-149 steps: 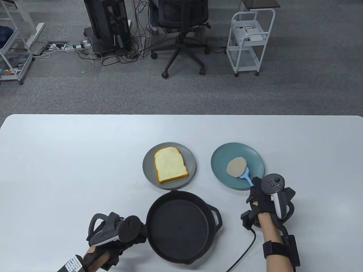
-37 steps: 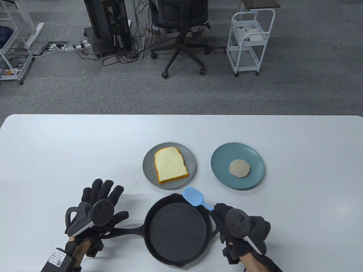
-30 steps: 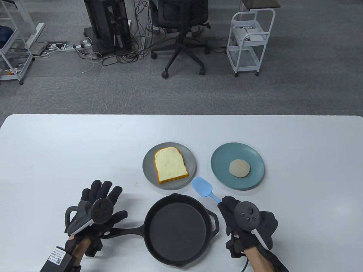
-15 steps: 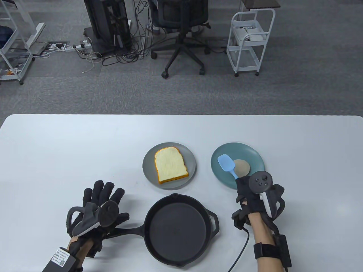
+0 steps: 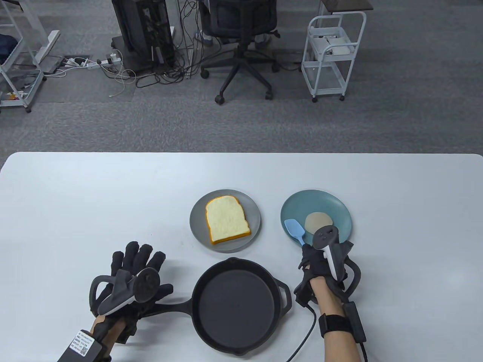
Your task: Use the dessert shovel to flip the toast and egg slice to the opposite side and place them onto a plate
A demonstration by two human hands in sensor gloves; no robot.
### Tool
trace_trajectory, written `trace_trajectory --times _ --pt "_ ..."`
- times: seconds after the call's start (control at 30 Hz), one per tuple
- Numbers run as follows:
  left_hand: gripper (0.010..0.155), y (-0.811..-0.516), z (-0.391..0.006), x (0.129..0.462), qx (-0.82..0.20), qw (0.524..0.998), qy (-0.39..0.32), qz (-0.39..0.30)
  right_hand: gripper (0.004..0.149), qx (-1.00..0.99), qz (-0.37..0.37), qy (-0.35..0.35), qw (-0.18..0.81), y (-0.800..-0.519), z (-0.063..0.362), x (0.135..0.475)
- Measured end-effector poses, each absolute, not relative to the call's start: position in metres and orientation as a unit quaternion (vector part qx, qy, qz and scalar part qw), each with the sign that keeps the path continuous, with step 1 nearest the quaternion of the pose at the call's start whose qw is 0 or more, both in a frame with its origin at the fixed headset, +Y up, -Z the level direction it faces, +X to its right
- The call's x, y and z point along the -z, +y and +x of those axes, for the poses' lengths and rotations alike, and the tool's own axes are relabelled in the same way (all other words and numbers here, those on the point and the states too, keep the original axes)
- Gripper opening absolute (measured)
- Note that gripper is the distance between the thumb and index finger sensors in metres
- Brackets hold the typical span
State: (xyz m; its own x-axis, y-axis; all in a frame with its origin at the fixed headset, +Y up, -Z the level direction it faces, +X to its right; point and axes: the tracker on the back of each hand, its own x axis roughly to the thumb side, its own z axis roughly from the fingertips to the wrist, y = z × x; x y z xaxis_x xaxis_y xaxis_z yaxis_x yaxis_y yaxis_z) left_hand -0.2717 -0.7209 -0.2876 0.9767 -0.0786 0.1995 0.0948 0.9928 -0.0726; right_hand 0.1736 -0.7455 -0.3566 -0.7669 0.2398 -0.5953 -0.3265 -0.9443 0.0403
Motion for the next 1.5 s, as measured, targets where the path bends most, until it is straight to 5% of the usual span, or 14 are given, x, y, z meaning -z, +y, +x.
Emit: trace_trajectory --times 0.43,0.77,1.03,1.23,1.33,1.5 --pt "0.092 -0.722 -0.27 0.288 0.042 0.992 -0.105 -0.047 0.071 -0.96 -0.267 0.073 0.048 -0.722 0.172 0.339" --pt "0.092 -0.722 -0.268 0.288 0.04 0.992 -0.109 -0.049 0.067 -0.985 -0.172 0.01 0.033 -0.676 0.131 0.329" --pt "0.092 -0.721 -0.272 0.288 0.028 0.993 -0.104 -0.045 0.064 -0.989 -0.134 0.065 0.012 -0.677 0.056 0.389" --pt "0.092 -0.722 -0.27 0.287 0.029 0.992 -0.11 -0.047 0.064 -0.973 -0.188 0.125 0.041 -0.713 0.029 0.453" --pt "0.092 -0.722 -0.27 0.287 0.025 0.992 -0.112 -0.048 0.066 -0.965 -0.204 0.167 -0.012 -0.733 0.021 0.473" --pt "0.092 -0.722 -0.27 0.287 0.025 0.992 -0.112 -0.05 0.071 -0.959 -0.226 0.162 0.057 -0.745 0.019 0.484"
